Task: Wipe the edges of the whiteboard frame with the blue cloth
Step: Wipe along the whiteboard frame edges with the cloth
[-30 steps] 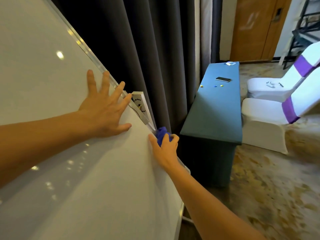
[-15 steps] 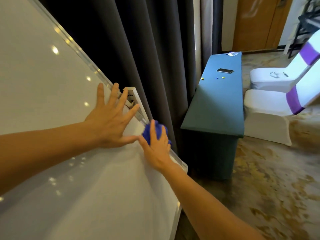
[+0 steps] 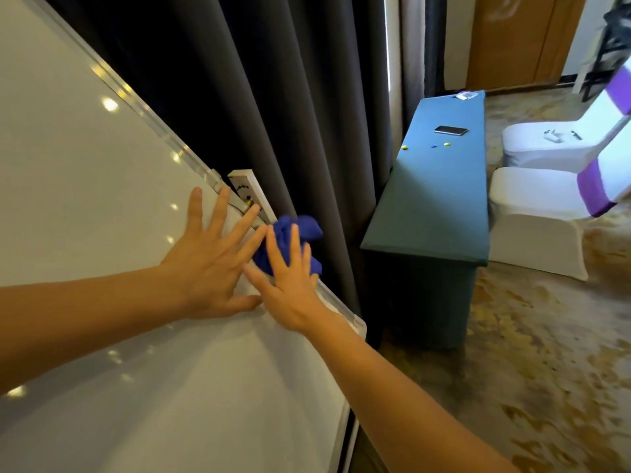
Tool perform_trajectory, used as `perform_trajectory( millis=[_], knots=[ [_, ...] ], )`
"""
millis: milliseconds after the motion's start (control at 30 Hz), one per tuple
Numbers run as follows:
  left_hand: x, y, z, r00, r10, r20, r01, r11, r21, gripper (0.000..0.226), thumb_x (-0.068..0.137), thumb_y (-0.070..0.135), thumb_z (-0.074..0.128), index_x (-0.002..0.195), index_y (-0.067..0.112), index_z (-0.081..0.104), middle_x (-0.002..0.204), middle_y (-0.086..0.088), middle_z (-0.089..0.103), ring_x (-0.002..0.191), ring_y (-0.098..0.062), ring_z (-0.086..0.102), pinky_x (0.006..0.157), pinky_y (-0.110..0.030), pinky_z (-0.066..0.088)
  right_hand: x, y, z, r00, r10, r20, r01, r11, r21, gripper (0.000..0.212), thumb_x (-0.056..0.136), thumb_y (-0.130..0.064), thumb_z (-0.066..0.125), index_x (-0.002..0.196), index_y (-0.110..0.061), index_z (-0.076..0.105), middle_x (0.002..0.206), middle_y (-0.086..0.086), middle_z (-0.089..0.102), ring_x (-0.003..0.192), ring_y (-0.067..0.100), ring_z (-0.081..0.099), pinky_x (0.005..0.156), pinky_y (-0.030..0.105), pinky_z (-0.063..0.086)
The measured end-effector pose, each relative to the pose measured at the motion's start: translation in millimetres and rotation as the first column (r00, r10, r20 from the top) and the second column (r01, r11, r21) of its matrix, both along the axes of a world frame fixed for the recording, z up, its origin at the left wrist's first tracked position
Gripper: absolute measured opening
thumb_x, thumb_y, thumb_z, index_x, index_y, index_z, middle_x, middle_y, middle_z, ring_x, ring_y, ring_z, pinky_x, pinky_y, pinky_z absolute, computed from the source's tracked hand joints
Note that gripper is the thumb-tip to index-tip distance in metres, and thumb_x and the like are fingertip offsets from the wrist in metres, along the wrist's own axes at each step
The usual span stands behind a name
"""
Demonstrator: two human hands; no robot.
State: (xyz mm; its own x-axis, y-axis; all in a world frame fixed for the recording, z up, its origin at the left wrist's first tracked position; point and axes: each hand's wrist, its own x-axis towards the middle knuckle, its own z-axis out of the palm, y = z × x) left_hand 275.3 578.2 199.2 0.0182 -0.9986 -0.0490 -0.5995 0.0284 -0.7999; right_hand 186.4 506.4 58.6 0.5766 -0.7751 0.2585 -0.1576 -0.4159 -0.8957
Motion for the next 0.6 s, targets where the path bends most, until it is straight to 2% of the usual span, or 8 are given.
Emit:
perform_trajectory(
  millis=[67, 133, 233, 300, 367, 500, 533, 600],
  knots=[
    [0.5, 0.9, 0.2, 1.0, 0.021, 0.002, -0.021, 1.0, -0.02, 0.113, 0.066, 0.089, -0.007, 0.149, 0.014, -0.022, 0.162, -0.018, -0.017, 0.139, -0.054, -0.028, 0.109, -0.073, -0.007, 7.2, -0.7, 3.9, 1.0, -0.021, 0.007, 0.022, 0.994, -0.111, 0.077, 0.081, -0.087, 0.027, 0.142, -0.063, -0.013, 0.151, -0.026, -0.038, 0.139, 0.023, -0.04, 0.093, 0.044, -0.033],
    [0.2, 0.0, -1.2, 0.998, 0.063, 0.016, -0.062, 0.997, -0.034, 0.115, 0.068, 0.09, -0.002, 0.151, 0.011, -0.017, 0.161, -0.02, -0.018, 0.139, -0.056, -0.027, 0.11, -0.073, -0.007, -2.0, -3.6, -17.3, 0.995, -0.078, -0.059, 0.071, 0.991, -0.111, 0.08, 0.081, -0.087, 0.025, 0.144, -0.059, -0.016, 0.152, -0.023, -0.039, 0.141, 0.027, -0.037, 0.099, 0.054, -0.028],
    [3.0, 1.9, -11.1, 0.995, 0.095, 0.041, -0.095, 0.995, -0.012, 0.118, 0.068, 0.091, 0.004, 0.151, 0.01, -0.016, 0.161, -0.02, -0.02, 0.137, -0.058, -0.028, 0.108, -0.075, -0.008, -31.4, -4.6, -62.4, 0.959, -0.082, -0.27, 0.093, 0.995, 0.027, 0.083, 0.071, -0.093, 0.012, 0.139, -0.061, -0.025, 0.154, -0.015, -0.039, 0.145, 0.034, -0.028, 0.107, 0.068, -0.015],
    [3.5, 5.5, -17.2, 0.993, 0.112, 0.036, -0.112, 0.994, 0.007, 0.118, 0.069, 0.091, 0.006, 0.151, 0.011, -0.017, 0.161, -0.019, -0.021, 0.135, -0.06, -0.029, 0.107, -0.076, -0.008, -42.0, -6.1, -71.9, 0.934, -0.025, -0.357, 0.072, 0.99, 0.119, 0.085, 0.068, -0.094, 0.007, 0.136, -0.06, -0.029, 0.157, -0.01, -0.035, 0.145, 0.037, -0.025, 0.108, 0.069, -0.013],
    [5.3, 8.6, -21.6, 0.991, 0.13, 0.043, -0.13, 0.992, 0.001, 0.117, 0.069, 0.091, 0.007, 0.151, 0.011, -0.017, 0.16, -0.02, -0.023, 0.134, -0.061, -0.031, 0.105, -0.077, -0.01, -35.0, -5.6, -58.9, 0.944, 0.033, -0.33, 0.0, 0.995, 0.1, 0.086, 0.07, -0.094, 0.009, 0.138, -0.058, -0.029, 0.156, -0.011, -0.036, 0.144, 0.036, -0.028, 0.106, 0.068, -0.018],
    [5.3, 11.8, -19.9, 0.989, 0.139, 0.05, -0.139, 0.99, -0.005, 0.115, 0.07, 0.09, 0.004, 0.151, 0.01, -0.019, 0.16, -0.021, -0.023, 0.131, -0.063, -0.033, 0.102, -0.079, -0.016, -4.7, 8.1, -14.0, 0.978, 0.041, -0.204, -0.075, 0.984, -0.163, 0.083, 0.076, -0.092, 0.018, 0.14, -0.06, -0.024, 0.15, -0.023, -0.041, 0.139, 0.03, -0.039, 0.095, 0.055, -0.036],
    [4.4, 11.7, -19.0, 0.99, 0.129, 0.052, -0.13, 0.992, 0.004, 0.116, 0.07, 0.089, 0.004, 0.15, 0.01, -0.02, 0.16, -0.021, -0.023, 0.131, -0.063, -0.032, 0.103, -0.079, -0.016, -1.7, 12.2, -11.8, 0.985, 0.038, -0.168, -0.07, 0.979, -0.193, 0.082, 0.079, -0.09, 0.021, 0.141, -0.06, -0.022, 0.151, -0.026, -0.039, 0.138, 0.029, -0.039, 0.094, 0.055, -0.036],
    [2.7, 11.0, -18.8, 0.992, 0.116, 0.046, -0.117, 0.993, 0.015, 0.117, 0.069, 0.09, 0.004, 0.15, 0.009, -0.02, 0.16, -0.021, -0.021, 0.133, -0.063, -0.029, 0.103, -0.079, -0.013, -5.8, 13.6, -25.5, 0.99, 0.025, -0.14, -0.051, 0.982, -0.183, 0.082, 0.083, -0.086, 0.027, 0.144, -0.057, -0.019, 0.152, -0.025, -0.037, 0.138, 0.028, -0.04, 0.099, 0.063, -0.027]
  ],
)
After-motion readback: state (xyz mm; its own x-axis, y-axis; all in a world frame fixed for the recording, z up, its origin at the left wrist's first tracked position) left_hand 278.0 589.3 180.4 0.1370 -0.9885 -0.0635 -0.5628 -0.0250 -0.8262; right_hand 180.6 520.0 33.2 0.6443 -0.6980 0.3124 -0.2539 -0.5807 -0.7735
